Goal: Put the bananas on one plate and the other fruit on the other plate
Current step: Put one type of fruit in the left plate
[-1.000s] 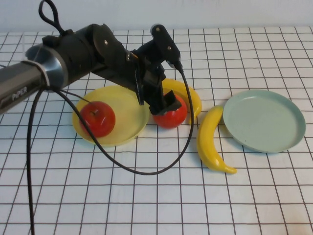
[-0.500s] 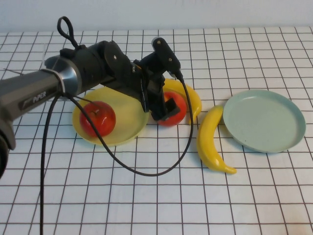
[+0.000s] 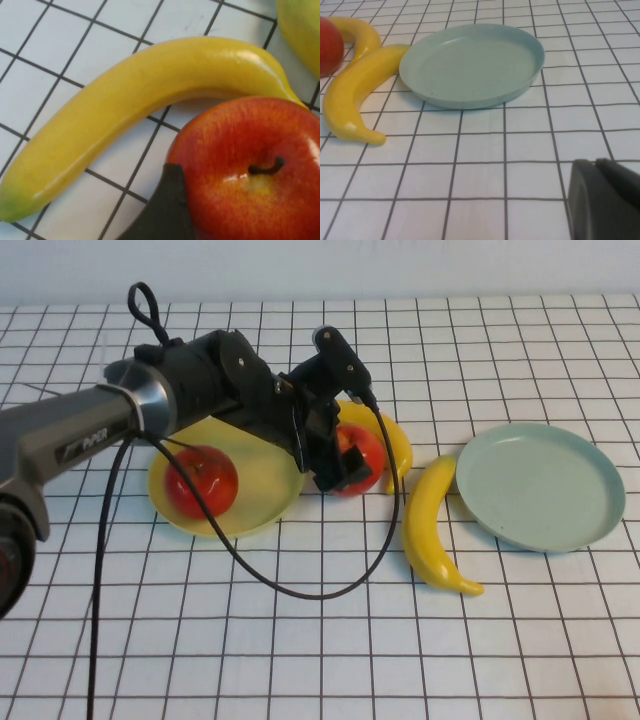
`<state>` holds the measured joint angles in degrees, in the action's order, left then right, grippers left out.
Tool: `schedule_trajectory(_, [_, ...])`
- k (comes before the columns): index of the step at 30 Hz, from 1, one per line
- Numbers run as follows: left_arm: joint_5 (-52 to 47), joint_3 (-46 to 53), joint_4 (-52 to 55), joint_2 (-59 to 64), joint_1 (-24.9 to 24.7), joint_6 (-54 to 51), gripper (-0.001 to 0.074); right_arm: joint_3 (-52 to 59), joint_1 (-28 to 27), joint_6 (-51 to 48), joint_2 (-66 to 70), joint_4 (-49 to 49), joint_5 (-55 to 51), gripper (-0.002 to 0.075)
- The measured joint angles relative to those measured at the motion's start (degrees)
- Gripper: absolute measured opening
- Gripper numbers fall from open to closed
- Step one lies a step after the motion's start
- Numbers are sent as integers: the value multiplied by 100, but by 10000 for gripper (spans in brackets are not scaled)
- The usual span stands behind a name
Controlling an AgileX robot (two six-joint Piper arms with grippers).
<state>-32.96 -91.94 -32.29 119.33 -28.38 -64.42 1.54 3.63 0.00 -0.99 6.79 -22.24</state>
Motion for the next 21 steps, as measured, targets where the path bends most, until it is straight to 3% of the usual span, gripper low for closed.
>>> schedule_trajectory(4, [-188, -229, 0, 59, 0, 172, 589, 0, 0, 0, 0, 0, 0, -16])
schedule_trajectory(11, [-1126, -1063, 88, 125, 0, 586, 581, 0, 0, 0, 0, 0, 0, -16])
schedule_trajectory(21, [-2480, -1678, 1267, 36, 199, 1494, 578, 0, 0, 0, 0, 0, 0, -16])
